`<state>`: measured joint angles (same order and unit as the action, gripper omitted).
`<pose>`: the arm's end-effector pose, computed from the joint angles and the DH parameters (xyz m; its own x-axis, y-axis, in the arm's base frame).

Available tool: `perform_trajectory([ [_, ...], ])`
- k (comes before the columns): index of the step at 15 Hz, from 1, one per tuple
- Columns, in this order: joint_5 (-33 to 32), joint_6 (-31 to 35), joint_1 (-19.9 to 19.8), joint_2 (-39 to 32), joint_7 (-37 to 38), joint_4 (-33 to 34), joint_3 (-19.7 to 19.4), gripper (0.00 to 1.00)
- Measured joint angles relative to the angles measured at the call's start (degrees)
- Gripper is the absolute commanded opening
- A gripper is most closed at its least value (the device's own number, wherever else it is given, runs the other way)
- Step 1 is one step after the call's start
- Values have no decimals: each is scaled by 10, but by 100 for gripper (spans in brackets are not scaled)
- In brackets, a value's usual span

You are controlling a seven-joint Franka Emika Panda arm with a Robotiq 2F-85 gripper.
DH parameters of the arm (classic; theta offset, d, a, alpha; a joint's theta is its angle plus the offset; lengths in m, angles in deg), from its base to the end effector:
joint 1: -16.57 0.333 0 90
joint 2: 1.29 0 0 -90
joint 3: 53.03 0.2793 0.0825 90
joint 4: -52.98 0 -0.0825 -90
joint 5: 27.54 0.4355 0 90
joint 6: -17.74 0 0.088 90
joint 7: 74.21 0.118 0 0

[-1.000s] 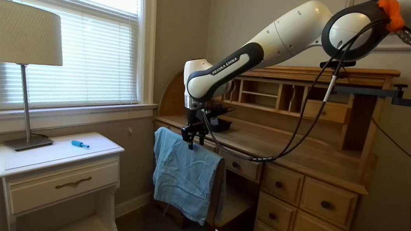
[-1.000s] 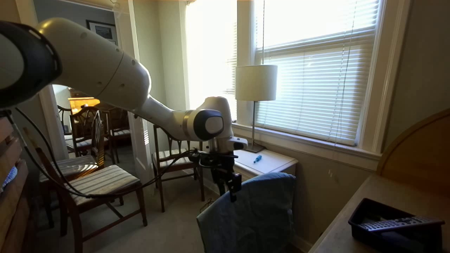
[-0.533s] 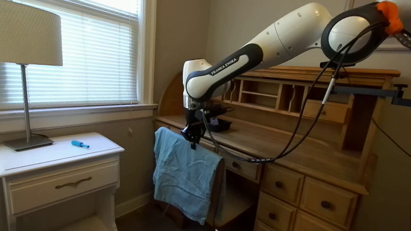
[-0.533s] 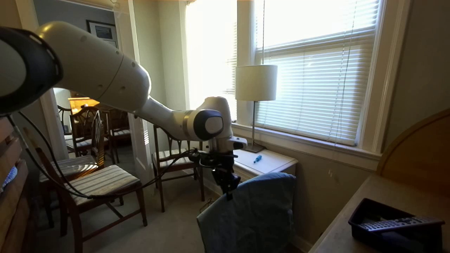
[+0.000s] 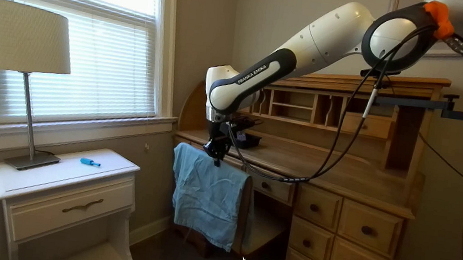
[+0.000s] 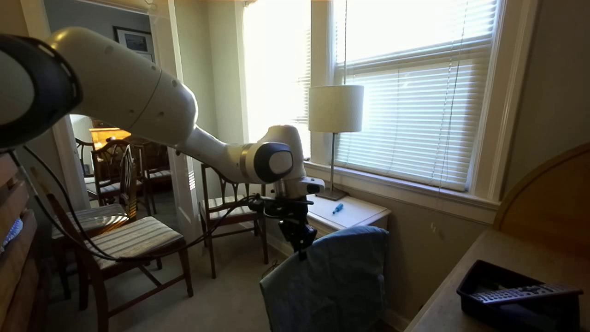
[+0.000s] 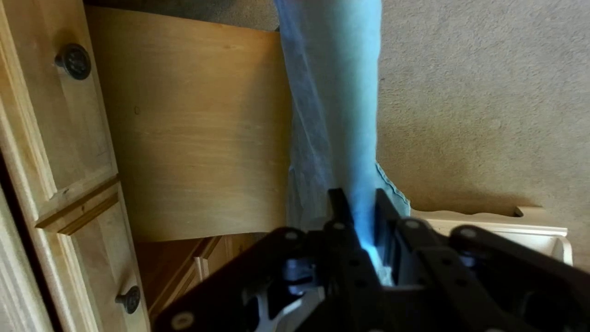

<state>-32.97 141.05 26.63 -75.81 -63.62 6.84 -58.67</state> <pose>0.7973 0.0893 0.0660 0.9972 0.0229 0.0718 0.0107 -0.9862 0.1650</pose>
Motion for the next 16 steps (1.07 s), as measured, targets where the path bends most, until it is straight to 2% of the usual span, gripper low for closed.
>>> perform_trajectory([
  [3, 0, 12, 3, 8, 0, 0, -4, 6],
  [5, 0, 33, 5, 18, 0, 0, -5, 0],
  [10, 0, 75, 6, 53, 0, 1, -11, 0],
  [12, 0, 79, 6, 60, 0, 1, -13, 27],
  [16, 0, 77, 5, 60, 0, -3, -13, 54],
])
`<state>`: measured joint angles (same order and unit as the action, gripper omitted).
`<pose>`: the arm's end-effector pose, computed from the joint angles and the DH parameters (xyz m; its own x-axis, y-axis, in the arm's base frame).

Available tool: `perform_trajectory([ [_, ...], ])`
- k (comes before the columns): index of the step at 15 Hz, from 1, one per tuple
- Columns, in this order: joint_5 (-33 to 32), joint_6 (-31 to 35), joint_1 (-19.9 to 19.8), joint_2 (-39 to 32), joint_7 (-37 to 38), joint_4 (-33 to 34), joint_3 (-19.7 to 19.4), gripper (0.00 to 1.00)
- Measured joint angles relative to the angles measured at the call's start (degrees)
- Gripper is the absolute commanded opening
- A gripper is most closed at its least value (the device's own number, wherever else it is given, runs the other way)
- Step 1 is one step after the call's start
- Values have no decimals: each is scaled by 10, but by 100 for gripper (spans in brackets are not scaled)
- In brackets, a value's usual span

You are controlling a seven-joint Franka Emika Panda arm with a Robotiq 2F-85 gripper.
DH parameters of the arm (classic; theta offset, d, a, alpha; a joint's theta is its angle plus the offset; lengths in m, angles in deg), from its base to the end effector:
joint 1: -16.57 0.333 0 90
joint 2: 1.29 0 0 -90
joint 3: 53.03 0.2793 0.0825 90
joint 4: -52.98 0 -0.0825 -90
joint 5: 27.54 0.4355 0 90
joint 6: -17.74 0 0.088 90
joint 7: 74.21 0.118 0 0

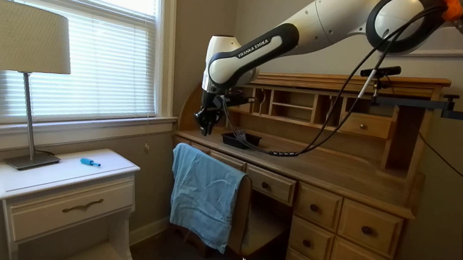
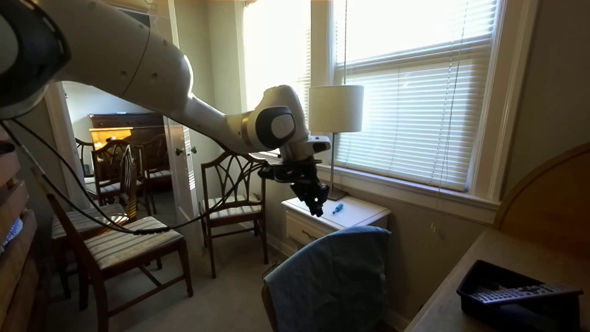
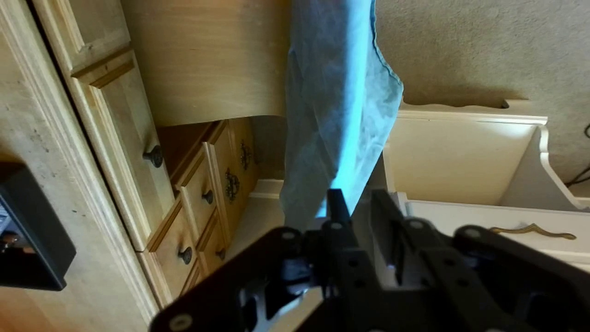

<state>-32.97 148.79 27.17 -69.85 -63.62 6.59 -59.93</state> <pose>0.8323 0.0958 0.1640 0.9529 0.0453 0.2999 0.0017 -0.9896 0.1440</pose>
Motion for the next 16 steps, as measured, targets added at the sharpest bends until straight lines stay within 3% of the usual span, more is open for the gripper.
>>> perform_trajectory([
  [6, 0, -21, -2, -18, 0, 0, 2, 96],
  [7, 0, -25, -2, -22, 0, -1, 2, 99],
  [16, 1, -63, -5, -50, -1, 2, 12, 100],
])
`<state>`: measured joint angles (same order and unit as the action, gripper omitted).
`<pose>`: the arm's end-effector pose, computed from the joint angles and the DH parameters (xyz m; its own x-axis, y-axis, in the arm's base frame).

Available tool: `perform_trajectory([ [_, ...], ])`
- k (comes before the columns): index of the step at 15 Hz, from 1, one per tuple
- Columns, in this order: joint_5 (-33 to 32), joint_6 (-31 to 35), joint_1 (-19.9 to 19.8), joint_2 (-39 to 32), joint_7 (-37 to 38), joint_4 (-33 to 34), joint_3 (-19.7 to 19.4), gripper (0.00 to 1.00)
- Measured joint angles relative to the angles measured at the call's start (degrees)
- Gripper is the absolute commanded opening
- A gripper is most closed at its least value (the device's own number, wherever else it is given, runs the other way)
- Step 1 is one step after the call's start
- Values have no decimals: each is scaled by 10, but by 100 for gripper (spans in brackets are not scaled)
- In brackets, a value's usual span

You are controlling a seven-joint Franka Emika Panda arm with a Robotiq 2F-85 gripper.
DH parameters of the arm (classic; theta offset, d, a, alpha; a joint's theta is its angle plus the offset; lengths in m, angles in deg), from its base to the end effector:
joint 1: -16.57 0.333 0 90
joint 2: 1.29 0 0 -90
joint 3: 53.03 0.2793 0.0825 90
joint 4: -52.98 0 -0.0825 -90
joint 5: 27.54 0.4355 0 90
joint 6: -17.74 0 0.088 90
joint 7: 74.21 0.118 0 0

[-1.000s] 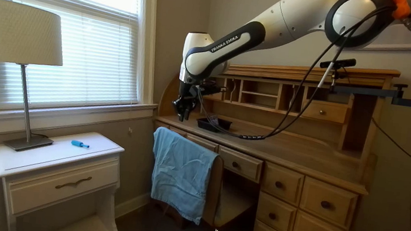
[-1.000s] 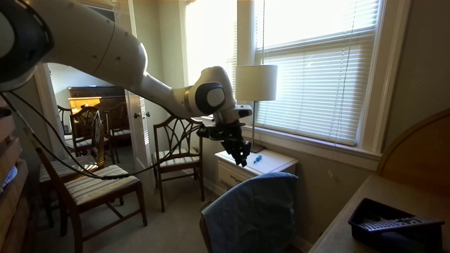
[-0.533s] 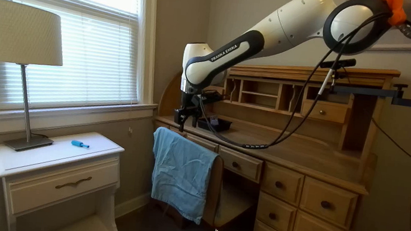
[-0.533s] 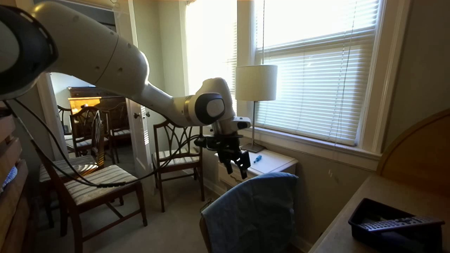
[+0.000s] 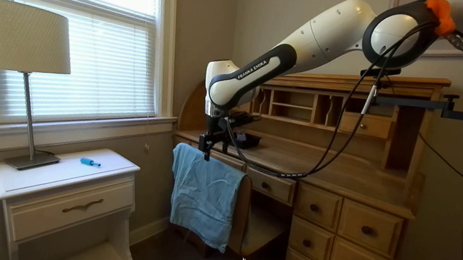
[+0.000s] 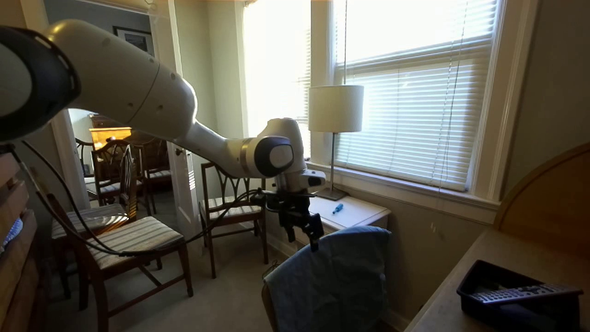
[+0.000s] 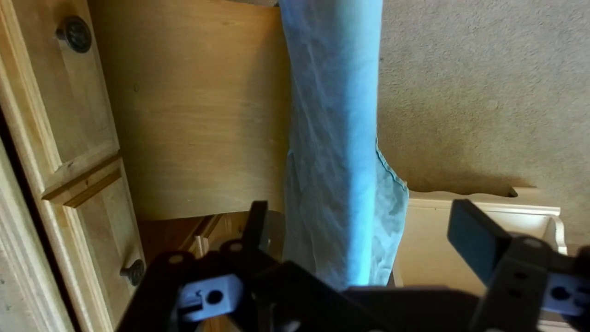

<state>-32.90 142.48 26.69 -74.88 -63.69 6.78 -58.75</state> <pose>0.8038 0.0912 0.0809 0.9935 0.0277 0.1108 0.0099 -0.9873 0.1584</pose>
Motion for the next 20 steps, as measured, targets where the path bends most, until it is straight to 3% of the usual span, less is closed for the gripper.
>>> perform_trajectory([
  [9, 0, 3, -5, -25, -31, 3, 6, 99],
  [10, 0, 4, -6, -26, -34, 4, 6, 79],
  [12, 0, 4, -6, -28, -38, 6, 6, 73],
  [15, 0, 5, -6, -31, -42, 7, 6, 49],
  [17, 0, 5, -6, -31, -43, 8, 6, 43],
  [18, 0, 5, -6, -31, -43, 8, 6, 30],
  [20, 0, 5, -7, -31, -43, 9, 6, 30],
])
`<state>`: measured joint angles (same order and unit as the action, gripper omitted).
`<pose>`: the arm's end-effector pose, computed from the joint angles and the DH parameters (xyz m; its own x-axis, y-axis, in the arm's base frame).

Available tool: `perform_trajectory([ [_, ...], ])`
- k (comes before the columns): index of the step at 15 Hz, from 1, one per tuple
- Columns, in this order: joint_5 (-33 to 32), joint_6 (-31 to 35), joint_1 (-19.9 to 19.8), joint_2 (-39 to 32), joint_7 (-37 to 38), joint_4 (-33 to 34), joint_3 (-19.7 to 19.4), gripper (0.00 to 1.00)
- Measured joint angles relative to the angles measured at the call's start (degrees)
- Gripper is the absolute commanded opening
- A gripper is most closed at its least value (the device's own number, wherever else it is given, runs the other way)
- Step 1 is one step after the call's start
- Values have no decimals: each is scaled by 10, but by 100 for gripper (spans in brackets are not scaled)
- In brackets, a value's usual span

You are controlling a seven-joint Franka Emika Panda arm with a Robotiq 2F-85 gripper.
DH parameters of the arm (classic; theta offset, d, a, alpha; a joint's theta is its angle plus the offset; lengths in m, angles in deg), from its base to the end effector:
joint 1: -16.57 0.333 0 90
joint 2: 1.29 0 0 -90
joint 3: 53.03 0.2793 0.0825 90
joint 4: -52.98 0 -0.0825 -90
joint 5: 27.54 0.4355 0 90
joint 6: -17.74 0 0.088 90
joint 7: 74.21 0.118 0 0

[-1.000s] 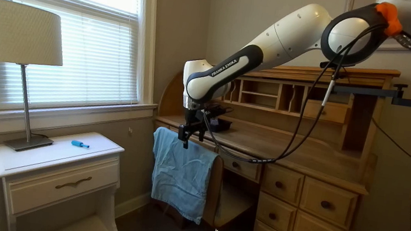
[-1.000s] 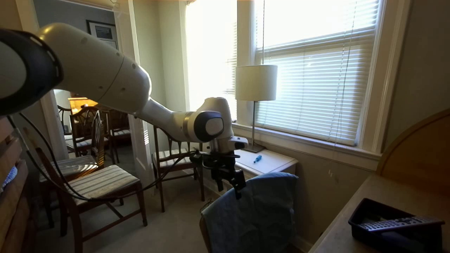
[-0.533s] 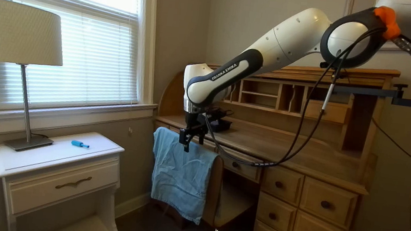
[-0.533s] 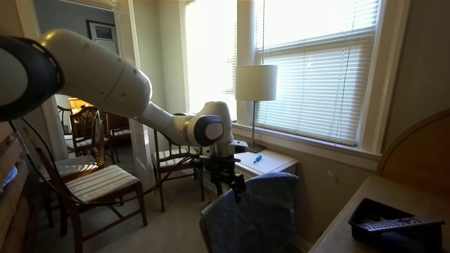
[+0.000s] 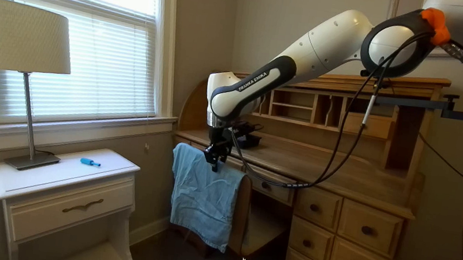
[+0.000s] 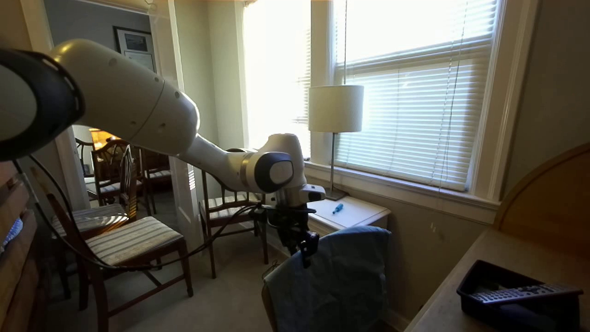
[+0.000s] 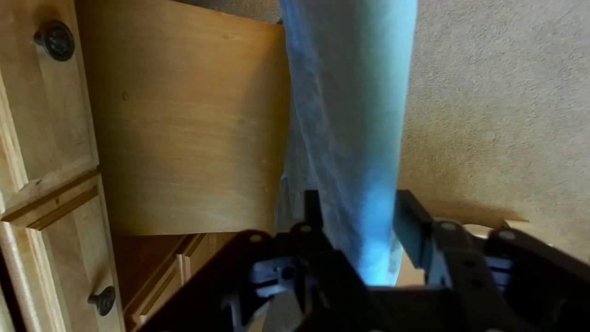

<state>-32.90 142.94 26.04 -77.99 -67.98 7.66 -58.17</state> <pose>0.7945 0.0859 0.0454 0.9932 0.0952 0.0670 0.0836 -0.9837 0.1594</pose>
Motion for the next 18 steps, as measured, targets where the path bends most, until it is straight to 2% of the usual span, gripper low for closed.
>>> perform_trajectory([
  [3, 0, 0, 0, 0, 0, 1, 0, 30],
  [5, 0, 0, 0, -1, 0, 5, 0, 38],
  [7, 0, 0, 0, -3, 0, 9, 0, 40],
  [8, 0, 0, 0, -3, 0, 10, 0, 18],
  [10, 0, 0, 0, -3, 0, 13, 0, 11],
  [11, 0, 0, 0, -3, 0, 14, 0, 2],
  [12, 0, 0, 0, -3, 0, 14, 0, 0],
  [15, 0, 0, 0, -3, 1, 15, -1, 6],
  [16, 0, 0, 0, -3, 1, 15, -1, 20],
  [17, 0, 0, 0, -3, 1, 15, -1, 43],
  [18, 0, 0, 0, -3, 1, 15, -1, 42],
])
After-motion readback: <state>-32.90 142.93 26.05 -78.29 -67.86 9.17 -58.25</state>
